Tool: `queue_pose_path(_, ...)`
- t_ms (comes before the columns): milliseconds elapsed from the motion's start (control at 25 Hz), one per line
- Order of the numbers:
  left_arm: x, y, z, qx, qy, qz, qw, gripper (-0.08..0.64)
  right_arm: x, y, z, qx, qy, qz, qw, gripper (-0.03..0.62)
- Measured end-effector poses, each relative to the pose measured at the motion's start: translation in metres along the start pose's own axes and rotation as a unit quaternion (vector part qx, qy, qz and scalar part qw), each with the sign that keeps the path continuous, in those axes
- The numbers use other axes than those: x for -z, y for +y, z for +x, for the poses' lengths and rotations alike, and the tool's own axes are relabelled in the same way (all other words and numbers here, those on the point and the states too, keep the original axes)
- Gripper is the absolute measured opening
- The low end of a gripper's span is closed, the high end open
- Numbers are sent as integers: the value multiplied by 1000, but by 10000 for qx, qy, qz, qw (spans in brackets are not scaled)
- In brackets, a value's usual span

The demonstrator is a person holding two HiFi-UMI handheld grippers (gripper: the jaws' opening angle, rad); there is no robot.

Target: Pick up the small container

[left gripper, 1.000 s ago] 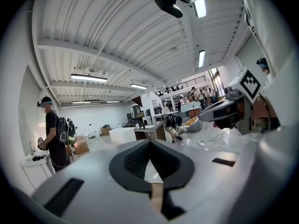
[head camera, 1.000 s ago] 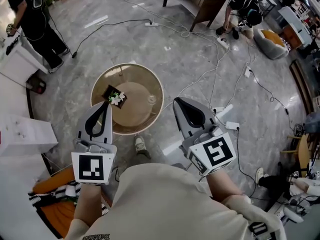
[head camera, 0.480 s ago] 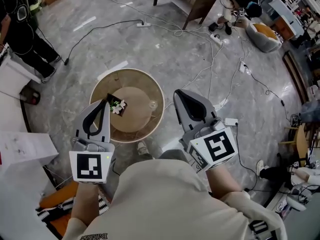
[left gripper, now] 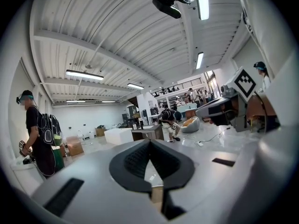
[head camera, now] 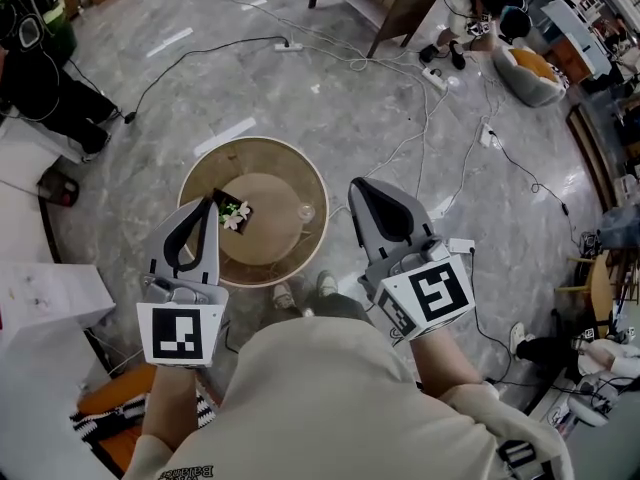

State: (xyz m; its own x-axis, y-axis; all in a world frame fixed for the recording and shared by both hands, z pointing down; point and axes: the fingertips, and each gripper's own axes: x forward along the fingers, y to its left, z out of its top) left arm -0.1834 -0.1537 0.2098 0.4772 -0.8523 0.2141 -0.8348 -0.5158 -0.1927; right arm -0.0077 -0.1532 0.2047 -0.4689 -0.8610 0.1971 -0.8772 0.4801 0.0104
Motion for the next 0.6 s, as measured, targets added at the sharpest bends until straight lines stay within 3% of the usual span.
queue_pose_path(600,10,-8,45,-313,169,-42,9994,6,13,-48,24,-65,-264,366,9990,-3)
